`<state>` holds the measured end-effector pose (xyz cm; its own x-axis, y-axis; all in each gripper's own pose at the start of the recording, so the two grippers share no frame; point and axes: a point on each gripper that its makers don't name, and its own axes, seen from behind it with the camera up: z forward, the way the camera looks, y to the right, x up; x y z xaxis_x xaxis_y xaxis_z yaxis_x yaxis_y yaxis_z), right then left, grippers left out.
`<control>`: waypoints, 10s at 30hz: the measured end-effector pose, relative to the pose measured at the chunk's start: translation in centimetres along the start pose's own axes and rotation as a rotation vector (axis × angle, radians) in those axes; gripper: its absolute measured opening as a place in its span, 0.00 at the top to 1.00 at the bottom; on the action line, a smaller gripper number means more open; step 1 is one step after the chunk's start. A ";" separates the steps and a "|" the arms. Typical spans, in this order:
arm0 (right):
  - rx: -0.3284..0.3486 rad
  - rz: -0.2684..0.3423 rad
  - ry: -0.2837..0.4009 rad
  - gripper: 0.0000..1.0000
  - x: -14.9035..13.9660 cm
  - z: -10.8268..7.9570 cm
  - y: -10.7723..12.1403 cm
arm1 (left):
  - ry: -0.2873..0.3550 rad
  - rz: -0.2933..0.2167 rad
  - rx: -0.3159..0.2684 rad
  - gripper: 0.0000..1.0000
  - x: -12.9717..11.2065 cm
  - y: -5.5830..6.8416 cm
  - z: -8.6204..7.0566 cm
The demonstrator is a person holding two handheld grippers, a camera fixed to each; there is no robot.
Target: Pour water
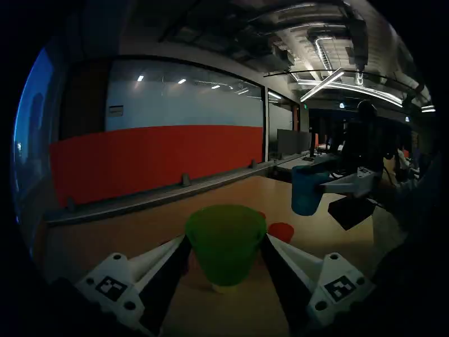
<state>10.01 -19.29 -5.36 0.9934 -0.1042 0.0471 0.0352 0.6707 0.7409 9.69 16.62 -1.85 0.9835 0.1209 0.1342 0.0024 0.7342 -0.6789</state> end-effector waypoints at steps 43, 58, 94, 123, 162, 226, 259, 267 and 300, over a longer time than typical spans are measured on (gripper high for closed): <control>-0.023 -0.213 -0.006 0.08 3.6 -0.3 2.0 | 0.026 0.038 -0.103 0.15 0.7 4.9 1.0; -0.042 -0.419 0.003 0.08 6.7 0.6 2.9 | 0.023 0.037 -0.139 0.15 0.2 6.8 1.6; -0.077 -0.901 0.043 0.09 13.4 3.3 2.4 | 0.044 0.045 -0.202 0.15 1.0 10.0 2.3; -0.118 -1.127 0.025 0.09 15.2 4.7 3.4 | 0.056 0.047 -0.206 0.15 1.7 10.2 2.5; -0.153 -1.347 0.033 0.09 17.5 4.8 3.7 | 0.055 0.045 -0.207 0.15 1.7 10.2 2.7; -0.131 -1.458 0.063 0.09 18.0 4.9 0.5 | 0.084 0.031 -0.199 0.16 2.5 10.1 2.2; 0.020 -0.187 0.104 0.09 17.3 2.4 -0.8 | 0.090 0.053 -0.171 0.16 3.5 9.2 2.1; 0.027 -0.095 0.074 0.09 16.6 2.2 0.0 | 0.103 0.050 -0.149 0.16 4.2 8.3 1.8; 0.063 -0.006 -0.021 0.08 10.8 1.1 0.7 | 0.056 0.066 -0.011 0.15 3.2 1.7 -1.3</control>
<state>20.69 -20.78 -3.60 0.9907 -0.1237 0.0560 0.0335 0.6223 0.7821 13.06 17.40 -3.55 0.9902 0.1312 0.0481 -0.0615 0.7181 -0.6932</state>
